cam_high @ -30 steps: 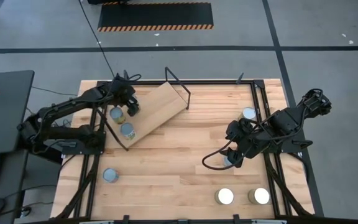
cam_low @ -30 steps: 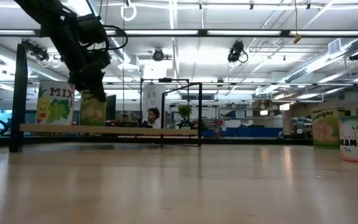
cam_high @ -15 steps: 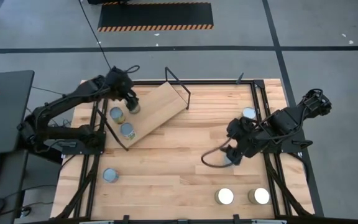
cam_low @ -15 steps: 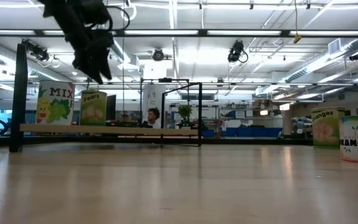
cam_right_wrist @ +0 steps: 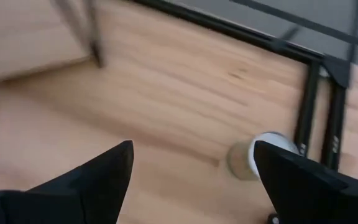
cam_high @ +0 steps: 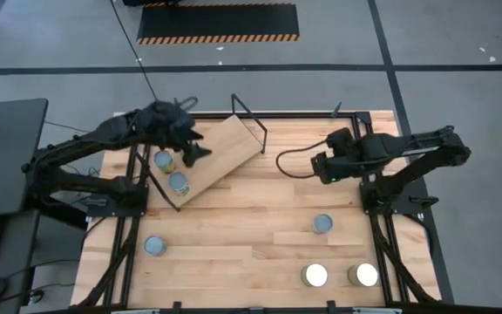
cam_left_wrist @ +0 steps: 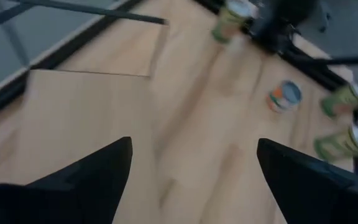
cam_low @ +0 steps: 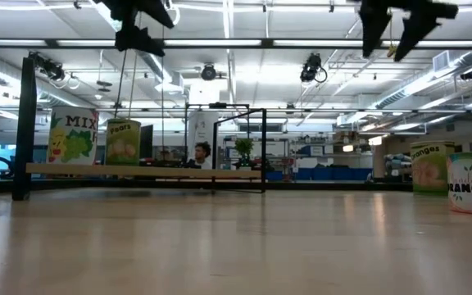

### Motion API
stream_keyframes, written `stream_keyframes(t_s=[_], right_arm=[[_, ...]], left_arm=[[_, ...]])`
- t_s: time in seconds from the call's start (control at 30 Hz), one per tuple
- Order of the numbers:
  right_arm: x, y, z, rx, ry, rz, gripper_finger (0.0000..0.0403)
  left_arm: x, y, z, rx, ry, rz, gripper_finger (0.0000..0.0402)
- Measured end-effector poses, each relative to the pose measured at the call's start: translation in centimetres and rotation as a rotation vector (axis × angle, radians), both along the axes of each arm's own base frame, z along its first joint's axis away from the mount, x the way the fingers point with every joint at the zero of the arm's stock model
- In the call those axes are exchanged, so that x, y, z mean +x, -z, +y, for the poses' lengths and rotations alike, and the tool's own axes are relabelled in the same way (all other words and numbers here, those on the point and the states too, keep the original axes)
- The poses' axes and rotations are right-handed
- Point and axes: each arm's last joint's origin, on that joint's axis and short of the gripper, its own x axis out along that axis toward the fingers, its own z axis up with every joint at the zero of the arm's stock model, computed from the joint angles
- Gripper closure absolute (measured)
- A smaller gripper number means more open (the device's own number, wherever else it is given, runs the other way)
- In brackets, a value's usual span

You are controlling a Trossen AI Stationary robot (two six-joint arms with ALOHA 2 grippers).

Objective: Pick and place cans onto a shelf
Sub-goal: Put the canned pears on the shelf

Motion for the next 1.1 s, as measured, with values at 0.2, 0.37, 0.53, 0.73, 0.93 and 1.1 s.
stream_keyframes(t_s=[0.2,0.37,0.53,0.73,0.93,1.1], right_arm=[[-1.5,4.8,-2.6,0.023,0.241,0.116,0.0062],[-4.0,7.7,-4.7,0.163,0.332,0.255,0.0055],[-5.0,9.1,-6.2,0.250,0.241,0.217,0.0048],[-4.9,8.4,-6.6,0.297,0.142,0.079,0.0048],[-2.9,5.1,-4.3,0.344,-0.069,-0.047,0.0048],[0.1,2.2,-0.6,0.390,-0.239,-0.094,0.0049]], left_arm=[[1.0,0.1,-3.6,0.033,0.105,0.017,0.0049],[1.2,0.1,-5.4,0.060,0.101,0.022,0.0049],[1.2,0.1,-5.9,0.117,0.054,0.028,0.0049],[1.2,0.1,-6.0,0.111,0.042,0.024,0.0049],[1.5,-0.6,-6.7,0.117,0.052,-0.051,0.0049],[1.9,-1.1,-6.9,0.125,0.064,-0.120,0.0049]])
